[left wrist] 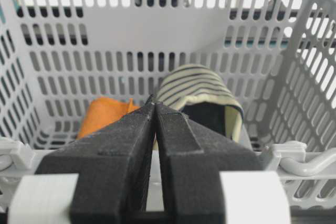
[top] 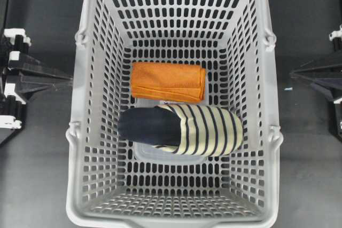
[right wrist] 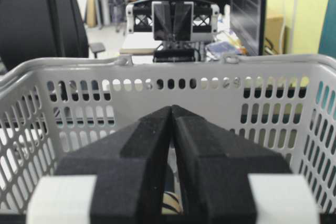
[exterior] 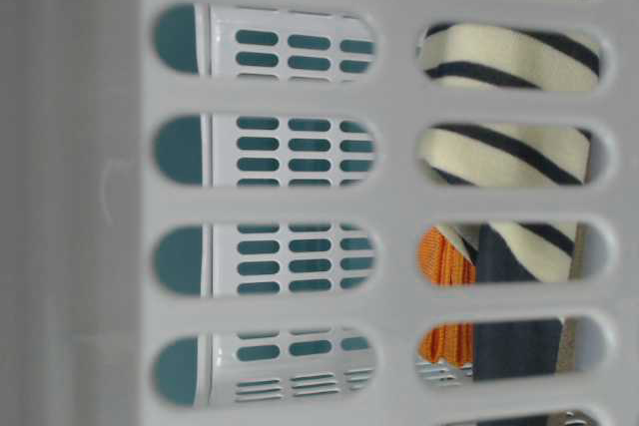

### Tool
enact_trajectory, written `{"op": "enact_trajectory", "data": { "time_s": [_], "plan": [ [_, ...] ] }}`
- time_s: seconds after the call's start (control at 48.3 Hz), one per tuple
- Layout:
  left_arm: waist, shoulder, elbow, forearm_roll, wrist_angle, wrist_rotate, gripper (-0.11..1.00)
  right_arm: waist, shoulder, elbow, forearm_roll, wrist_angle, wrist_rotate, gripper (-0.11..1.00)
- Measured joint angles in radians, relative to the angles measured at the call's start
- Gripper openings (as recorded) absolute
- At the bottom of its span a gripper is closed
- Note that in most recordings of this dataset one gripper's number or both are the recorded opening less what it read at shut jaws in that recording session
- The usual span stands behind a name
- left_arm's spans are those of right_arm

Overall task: Pick up the slipper from the shopping basket with the left arm.
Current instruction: 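Move the left gripper over the striped slipper inside the basket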

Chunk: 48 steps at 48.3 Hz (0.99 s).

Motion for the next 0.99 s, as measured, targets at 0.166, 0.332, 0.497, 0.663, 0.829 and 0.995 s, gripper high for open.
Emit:
{"op": "enact_trajectory", "data": {
  "time_s": [0.166,0.332,0.497,0.663,0.829,0.995],
  "plan": [
    [0.000,0.052,-0.129,0.035,0.129,-0.005,0.00,0.003,-0.009,0.002,0.000,-0.002,0.003,-0.02],
    [-0.028,0.153,-0.322,0.040,0.376,-0.006,0.00,0.011,-0.029,0.002,0.003,-0.002,0.005,-0.02],
    [-0.071,0.318,-0.506,0.040,0.561,-0.011,0.00,0.011,-0.034,0.002,0.005,0.006,0.005,-0.02],
    [-0.104,0.499,-0.669,0.041,0.690,-0.006,0.00,0.011,-0.037,0.002,0.006,0.008,0.005,-0.02],
    [-0.110,0.683,-0.839,0.041,0.848,-0.023,0.00,0.011,-0.038,0.002,0.006,0.008,0.005,-0.02],
    [-0.110,0.848,-1.020,0.041,1.034,-0.064,0.01,0.011,-0.044,0.005,0.005,0.008,0.003,-0.02]
  ]
}}
